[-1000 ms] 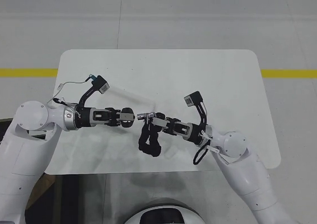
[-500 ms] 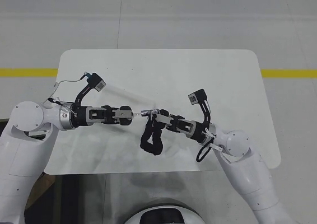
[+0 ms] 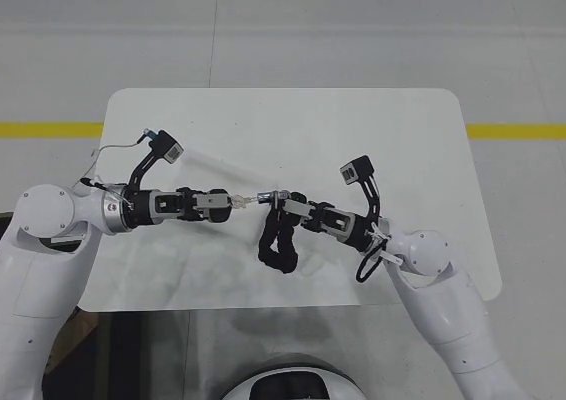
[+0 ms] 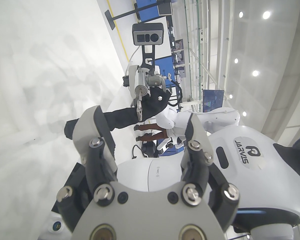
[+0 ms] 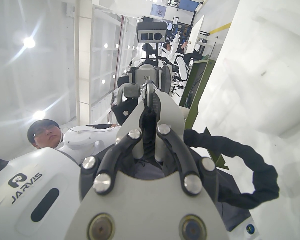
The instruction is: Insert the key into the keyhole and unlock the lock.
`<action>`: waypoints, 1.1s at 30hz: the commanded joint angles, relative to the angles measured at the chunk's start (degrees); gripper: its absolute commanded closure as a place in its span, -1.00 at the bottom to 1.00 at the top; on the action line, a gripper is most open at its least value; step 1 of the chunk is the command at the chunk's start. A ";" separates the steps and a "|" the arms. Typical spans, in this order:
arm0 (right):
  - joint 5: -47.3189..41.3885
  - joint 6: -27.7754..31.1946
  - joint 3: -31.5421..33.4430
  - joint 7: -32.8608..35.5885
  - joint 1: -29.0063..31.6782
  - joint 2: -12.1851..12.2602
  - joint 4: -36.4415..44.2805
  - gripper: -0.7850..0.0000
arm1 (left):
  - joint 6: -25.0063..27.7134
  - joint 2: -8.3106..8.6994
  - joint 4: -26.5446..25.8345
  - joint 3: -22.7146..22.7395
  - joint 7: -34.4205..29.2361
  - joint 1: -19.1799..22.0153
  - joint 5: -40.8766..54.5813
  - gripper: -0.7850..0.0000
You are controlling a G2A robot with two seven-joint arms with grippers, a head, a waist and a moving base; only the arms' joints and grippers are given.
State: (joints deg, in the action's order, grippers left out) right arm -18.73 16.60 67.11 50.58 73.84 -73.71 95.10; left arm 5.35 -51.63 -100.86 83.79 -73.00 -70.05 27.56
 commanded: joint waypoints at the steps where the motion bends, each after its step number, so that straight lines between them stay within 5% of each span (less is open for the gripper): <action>1: -0.07 -0.21 -0.17 -0.07 -0.02 -0.06 -0.09 1.00 | 0.15 -0.04 -0.02 -0.11 -0.11 0.05 -0.09 1.00; 33: 1.67 -2.32 -1.03 1.97 -0.12 -0.38 0.41 1.00 | -1.28 -0.35 0.47 -1.41 -3.32 0.94 -0.04 1.00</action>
State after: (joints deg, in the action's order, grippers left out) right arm -17.06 14.29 66.08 52.55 73.72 -74.09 95.52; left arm 4.07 -51.98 -100.39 82.38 -76.31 -69.11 27.53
